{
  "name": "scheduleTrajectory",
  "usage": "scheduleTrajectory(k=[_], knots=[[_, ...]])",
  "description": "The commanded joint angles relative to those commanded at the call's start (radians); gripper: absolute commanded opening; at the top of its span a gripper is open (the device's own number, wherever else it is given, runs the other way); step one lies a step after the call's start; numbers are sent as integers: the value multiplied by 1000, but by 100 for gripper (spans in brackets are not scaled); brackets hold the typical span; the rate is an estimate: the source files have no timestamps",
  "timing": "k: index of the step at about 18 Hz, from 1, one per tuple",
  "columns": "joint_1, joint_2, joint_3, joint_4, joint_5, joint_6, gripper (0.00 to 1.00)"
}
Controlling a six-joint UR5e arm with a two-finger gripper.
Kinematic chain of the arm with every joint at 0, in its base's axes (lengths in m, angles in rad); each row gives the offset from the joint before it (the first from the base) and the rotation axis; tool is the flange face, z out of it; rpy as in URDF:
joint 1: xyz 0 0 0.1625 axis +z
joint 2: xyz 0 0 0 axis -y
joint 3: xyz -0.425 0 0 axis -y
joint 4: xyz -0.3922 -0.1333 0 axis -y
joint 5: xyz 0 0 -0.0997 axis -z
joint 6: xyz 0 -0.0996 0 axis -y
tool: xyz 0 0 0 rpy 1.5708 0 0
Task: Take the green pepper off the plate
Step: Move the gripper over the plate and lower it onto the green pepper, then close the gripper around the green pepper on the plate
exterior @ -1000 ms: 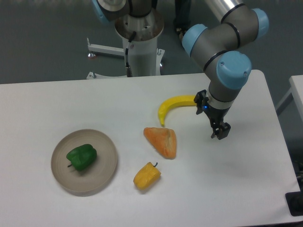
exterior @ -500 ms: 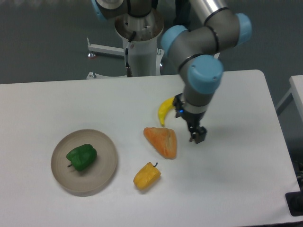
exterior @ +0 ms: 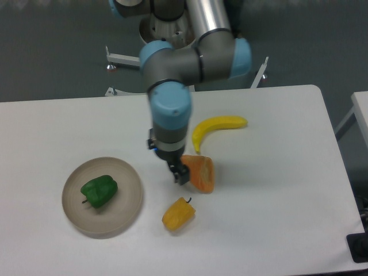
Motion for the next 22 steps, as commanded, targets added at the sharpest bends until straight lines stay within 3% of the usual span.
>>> scheduleTrajectory(k=[5, 11, 14, 19, 22], knots=[[-90, -61, 17, 15, -2, -127, 100], [-140, -100, 21, 115, -35, -256, 100], [-141, -106, 20, 121, -106, -296, 100], [-141, -130, 17, 205, -109, -336, 100], [-143, -138, 14, 207, -106, -336, 100]])
